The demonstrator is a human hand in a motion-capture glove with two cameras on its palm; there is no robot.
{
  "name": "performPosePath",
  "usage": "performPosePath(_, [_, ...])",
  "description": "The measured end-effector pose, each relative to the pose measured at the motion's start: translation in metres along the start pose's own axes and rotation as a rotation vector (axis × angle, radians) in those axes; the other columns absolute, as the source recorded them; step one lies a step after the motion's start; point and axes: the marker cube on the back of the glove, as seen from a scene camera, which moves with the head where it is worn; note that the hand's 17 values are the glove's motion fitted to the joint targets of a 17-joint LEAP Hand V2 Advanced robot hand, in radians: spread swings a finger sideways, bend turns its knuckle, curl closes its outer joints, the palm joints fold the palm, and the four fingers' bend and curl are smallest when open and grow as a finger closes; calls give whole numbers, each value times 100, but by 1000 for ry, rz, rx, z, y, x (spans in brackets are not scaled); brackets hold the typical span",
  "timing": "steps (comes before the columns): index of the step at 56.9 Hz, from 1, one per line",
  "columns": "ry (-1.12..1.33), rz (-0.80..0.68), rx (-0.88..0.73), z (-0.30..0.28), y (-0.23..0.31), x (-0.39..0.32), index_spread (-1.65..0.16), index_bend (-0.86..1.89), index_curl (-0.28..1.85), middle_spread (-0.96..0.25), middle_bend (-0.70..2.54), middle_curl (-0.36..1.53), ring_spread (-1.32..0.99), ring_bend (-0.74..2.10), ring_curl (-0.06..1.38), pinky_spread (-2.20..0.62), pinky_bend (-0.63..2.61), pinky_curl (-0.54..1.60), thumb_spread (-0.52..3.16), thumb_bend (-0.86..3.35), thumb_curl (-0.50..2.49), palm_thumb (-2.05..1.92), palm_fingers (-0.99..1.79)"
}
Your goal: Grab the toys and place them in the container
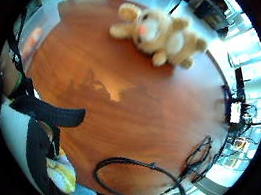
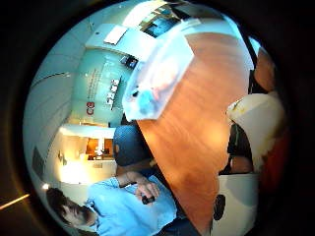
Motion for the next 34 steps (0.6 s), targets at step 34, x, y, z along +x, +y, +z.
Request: performPosePath(34, [58,-66,74,-132,-188,-179,-20,27,49,-14,66,76,-41,117,75,-40,131,59,160,48,48,62,80])
